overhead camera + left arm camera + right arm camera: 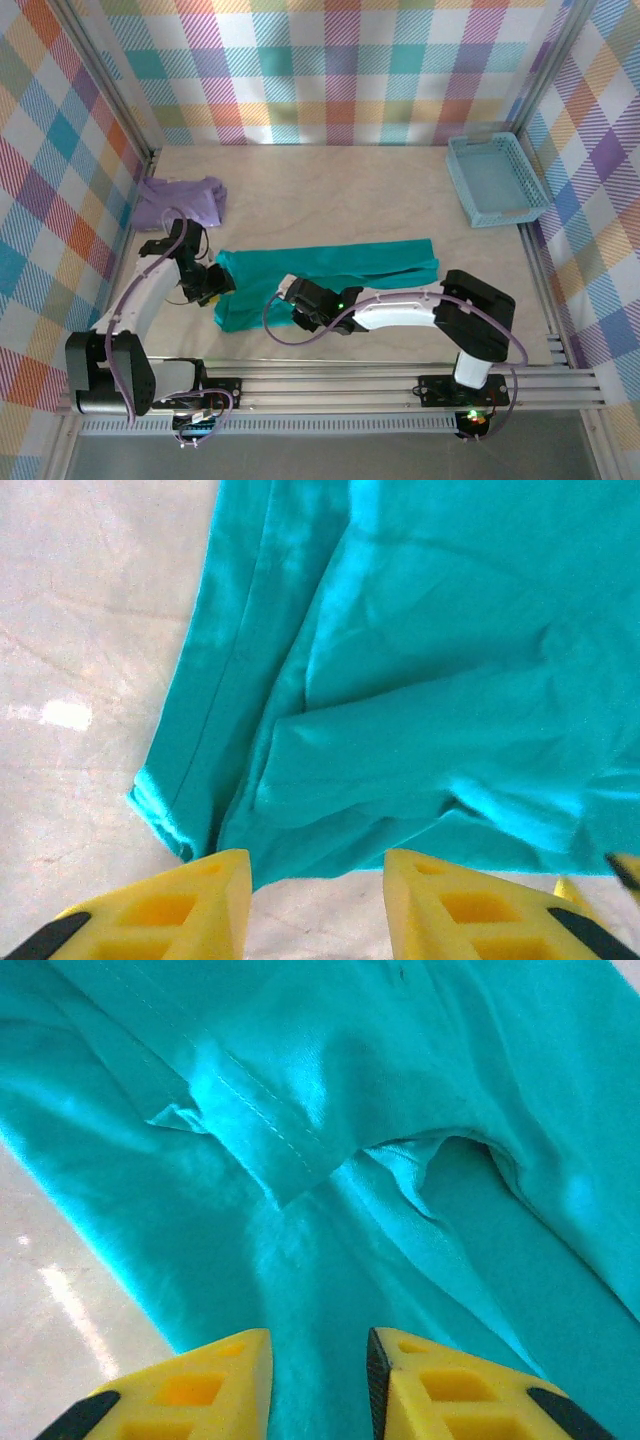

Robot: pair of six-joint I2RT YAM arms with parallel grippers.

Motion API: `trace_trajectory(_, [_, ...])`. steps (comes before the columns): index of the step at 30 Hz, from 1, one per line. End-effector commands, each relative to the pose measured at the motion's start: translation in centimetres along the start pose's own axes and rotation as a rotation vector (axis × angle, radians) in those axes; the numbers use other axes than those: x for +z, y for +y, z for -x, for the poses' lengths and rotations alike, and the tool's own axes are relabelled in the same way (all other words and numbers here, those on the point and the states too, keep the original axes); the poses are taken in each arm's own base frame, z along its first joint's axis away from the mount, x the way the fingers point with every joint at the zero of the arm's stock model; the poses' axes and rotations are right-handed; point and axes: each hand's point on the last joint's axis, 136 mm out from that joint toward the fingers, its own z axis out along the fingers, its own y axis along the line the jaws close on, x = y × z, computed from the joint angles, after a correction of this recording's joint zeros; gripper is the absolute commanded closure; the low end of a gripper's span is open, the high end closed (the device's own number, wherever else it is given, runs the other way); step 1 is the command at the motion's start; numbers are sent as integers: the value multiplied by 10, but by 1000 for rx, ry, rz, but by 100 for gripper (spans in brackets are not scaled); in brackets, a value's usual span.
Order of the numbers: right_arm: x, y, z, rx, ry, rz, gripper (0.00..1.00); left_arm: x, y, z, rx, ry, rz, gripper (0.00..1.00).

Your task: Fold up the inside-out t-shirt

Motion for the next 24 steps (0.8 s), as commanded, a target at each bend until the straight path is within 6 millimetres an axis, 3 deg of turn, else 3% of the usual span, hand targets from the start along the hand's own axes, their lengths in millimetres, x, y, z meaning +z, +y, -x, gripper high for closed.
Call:
trace_trajectory(1, [-23,12,32,-4,-118,103,65,-5,-27,23,-56,-89,-136,60])
trace_trajectory(4, [-25,15,54,72,-196,192,67,6,-57,41,-90,-120,-271,60])
trace_trajectory(7, [-10,12,69,160,-224,249,71,20,-71,62,-92,-166,-297,62])
trace_trajectory(13, [38,1,73,286,-197,288,77,71,-62,94,-144,-196,-234,69])
trace_trajectory(18, [61,14,37,304,-57,325,80,101,-38,87,-154,-174,-145,72])
trace_trajectory(24, [58,23,-19,318,79,324,82,101,-25,84,-114,-187,-81,71])
